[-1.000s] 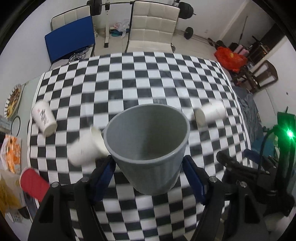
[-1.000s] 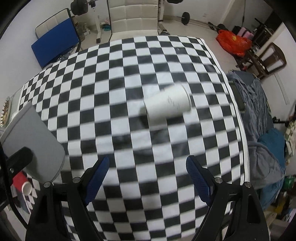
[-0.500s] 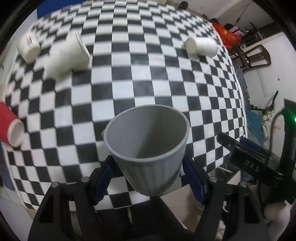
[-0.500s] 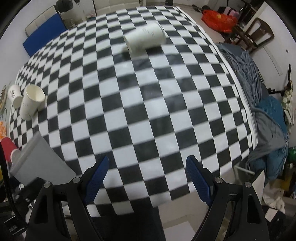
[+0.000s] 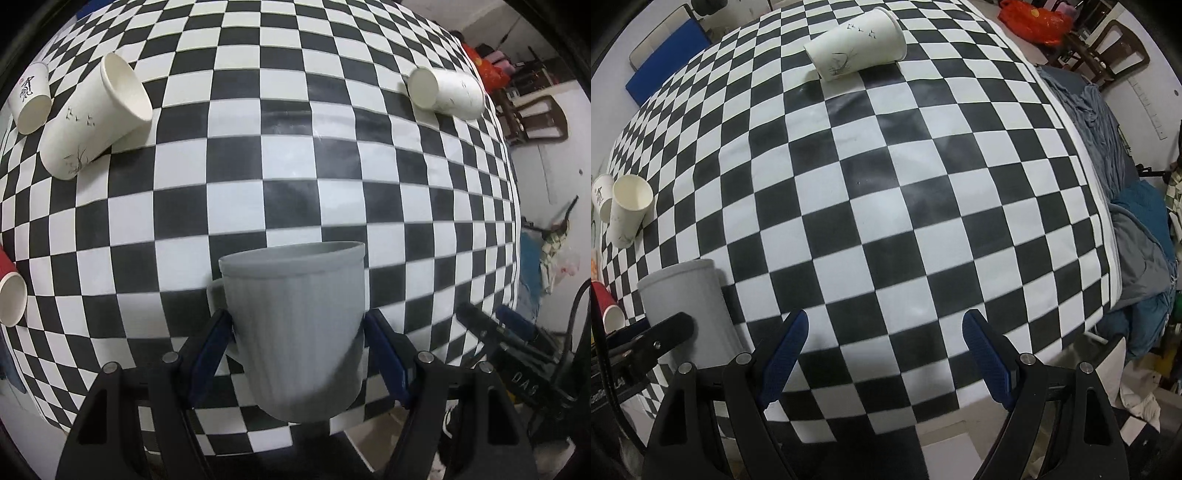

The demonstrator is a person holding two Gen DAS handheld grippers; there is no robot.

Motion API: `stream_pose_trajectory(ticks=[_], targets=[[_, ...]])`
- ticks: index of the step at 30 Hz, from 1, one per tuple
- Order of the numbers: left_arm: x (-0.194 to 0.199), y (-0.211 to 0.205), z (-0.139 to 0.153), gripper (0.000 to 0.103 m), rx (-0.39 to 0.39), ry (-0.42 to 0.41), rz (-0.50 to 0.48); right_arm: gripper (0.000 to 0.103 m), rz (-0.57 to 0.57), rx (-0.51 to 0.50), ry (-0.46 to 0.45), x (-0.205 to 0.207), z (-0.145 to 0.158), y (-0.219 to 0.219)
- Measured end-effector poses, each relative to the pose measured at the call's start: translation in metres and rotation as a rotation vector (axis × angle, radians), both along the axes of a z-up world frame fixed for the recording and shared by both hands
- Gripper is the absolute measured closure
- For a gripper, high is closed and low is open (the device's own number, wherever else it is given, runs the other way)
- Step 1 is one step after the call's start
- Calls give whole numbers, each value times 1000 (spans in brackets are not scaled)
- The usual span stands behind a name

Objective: Flip cup upright
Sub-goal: 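Close the right gripper on the grey mug while the left gripper releases it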

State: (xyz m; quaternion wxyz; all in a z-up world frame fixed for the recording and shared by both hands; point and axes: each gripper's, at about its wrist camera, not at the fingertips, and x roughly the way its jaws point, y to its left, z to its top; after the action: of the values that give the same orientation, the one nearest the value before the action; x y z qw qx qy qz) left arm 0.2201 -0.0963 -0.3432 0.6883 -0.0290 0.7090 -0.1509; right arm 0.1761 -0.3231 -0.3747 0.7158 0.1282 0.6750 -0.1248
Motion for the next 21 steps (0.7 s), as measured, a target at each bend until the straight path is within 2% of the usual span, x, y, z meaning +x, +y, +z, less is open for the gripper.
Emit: stream_pose_trajectory(ticks=[8,10,11,12,14,17,21], targets=[[6,-2,1,30,32,12,28,16,23,22,6,12,-6,-3],[6,-3,1,30,41,6,26,12,28,21,-5,16,-5,-2],[5,-2,2,27,44,1,28,11,33,13,-10,17,-4,-1],[6,-6,2,16,48,0,26,11,39,7,-17,18,-2,-1],[6,-4,5,11,61,-11,29,10,46,8,-26,21,0,0],[3,5,15,11,72,-60,46,10,64,15,-47,23,7,5],[-5,24,40,6,99,-187,88,10,87,51,-56,20,15,15]])
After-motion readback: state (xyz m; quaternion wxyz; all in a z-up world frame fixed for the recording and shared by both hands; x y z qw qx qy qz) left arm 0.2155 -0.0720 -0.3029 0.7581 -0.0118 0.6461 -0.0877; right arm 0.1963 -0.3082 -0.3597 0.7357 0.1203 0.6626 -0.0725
